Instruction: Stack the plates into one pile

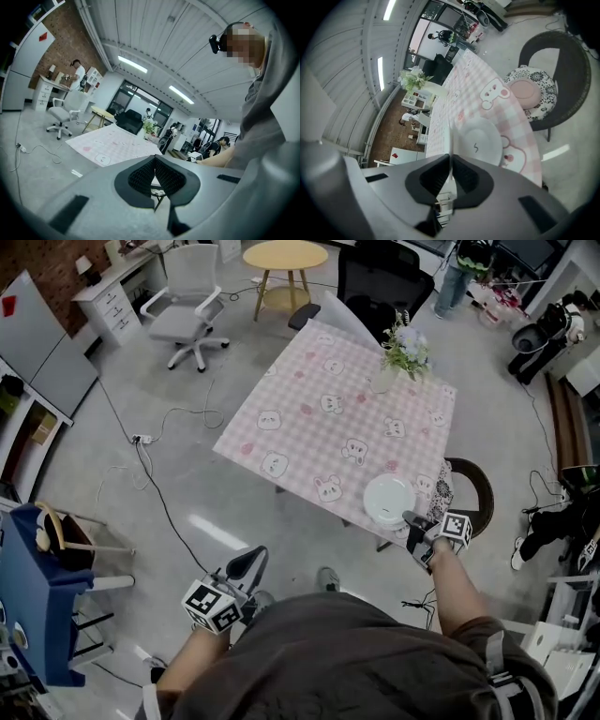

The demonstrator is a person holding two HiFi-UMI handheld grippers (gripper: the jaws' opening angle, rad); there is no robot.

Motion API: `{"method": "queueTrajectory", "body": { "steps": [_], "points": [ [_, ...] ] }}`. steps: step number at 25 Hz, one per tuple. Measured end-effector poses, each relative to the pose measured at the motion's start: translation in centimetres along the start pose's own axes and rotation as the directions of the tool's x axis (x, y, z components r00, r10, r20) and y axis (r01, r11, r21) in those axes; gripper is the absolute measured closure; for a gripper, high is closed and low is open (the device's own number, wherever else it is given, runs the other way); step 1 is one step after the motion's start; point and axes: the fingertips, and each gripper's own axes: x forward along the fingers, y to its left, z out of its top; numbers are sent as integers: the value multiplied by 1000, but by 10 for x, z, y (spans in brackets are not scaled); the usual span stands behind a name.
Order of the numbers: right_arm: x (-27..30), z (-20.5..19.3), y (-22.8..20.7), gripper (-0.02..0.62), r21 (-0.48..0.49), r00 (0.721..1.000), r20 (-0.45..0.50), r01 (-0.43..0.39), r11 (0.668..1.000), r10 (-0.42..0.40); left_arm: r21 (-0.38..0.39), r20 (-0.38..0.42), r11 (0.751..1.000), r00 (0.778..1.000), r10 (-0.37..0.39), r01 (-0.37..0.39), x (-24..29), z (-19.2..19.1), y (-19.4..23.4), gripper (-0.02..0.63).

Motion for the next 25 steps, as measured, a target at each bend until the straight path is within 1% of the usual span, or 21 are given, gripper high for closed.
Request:
{"method": "queueTrajectory", "body": {
  "steps": [3, 4, 6, 7, 8, 10, 11, 12, 13, 14, 15, 16, 18, 20, 21, 23, 25],
  "points": [
    [-6, 1, -21, 580, 0, 999, -17, 38, 999, -38, 14, -8, 1000, 1000, -9, 9, 9, -3, -9, 601],
    [-5, 1, -29, 578, -11, 998, -22, 63, 998, -63, 16, -11, 1000, 1000, -9, 9, 11, -5, -11, 601],
    [-1, 1, -45, 570, -66, 989, -34, 139, 988, -141, 14, -18, 1000, 1000, -7, 8, 16, -8, -15, 601],
    [0, 0, -51, 555, -106, 982, -43, 179, 978, -184, 11, -21, 1000, 1000, -6, 7, 19, -8, -16, 601],
    [2, 0, -54, 526, -156, 973, -54, 213, 965, -224, 9, -23, 1000, 1000, -5, 5, 21, -9, -18, 601],
    [2, -2, -56, 435, -284, 952, -72, 266, 921, -297, 12, -23, 1000, 1000, -4, 5, 24, -9, -22, 601],
    [1, -2, -54, 423, -357, 940, -75, 286, 889, -333, 16, -23, 1000, 1000, -5, 5, 26, -8, -23, 601],
    [-2, -1, -50, 413, -432, 929, -71, 300, 850, -364, 19, -23, 1000, 1000, -4, 5, 28, -8, -24, 601],
    [-4, 0, -43, 410, -506, 922, -61, 302, 808, -383, 22, -22, 1000, 1000, -3, 4, 29, -8, -25, 601],
    [-5, 1, -33, 411, -572, 922, -48, 290, 768, -384, 25, -21, 1000, 1000, -3, 4, 30, -7, -25, 601],
    [-6, 2, -19, 414, -628, 932, -36, 260, 734, -362, 28, -18, 1000, 1000, -4, 4, 32, -6, -26, 601],
    [-6, 3, -3, 424, -673, 948, -29, 217, 708, -318, 29, -16, 1000, 1000, -5, 5, 33, -4, -27, 601],
    [-6, 2, 38, 465, -741, 982, -25, 109, 662, -189, 32, -10, 999, 1000, -5, 5, 35, -1, -28, 601],
    [-8, 0, 81, 505, -797, 998, -32, 9, 603, -58, 43, -2, 999, 1000, -5, 5, 38, 2, -30, 601],
    [-10, -2, 101, 523, -822, 999, -39, -32, 569, 0, 49, 3, 999, 1000, -4, 3, 39, 5, -31, 601],
    [-15, -5, 138, 564, -861, 993, -56, -98, 500, 99, 59, 17, 998, 1000, 3, -4, 41, 11, -35, 601],
    [-20, -8, 167, 600, -887, 983, -74, -143, 440, 171, 68, 39, 998, 999, 14, -17, 43, 17, -39, 601]
  ]
}}
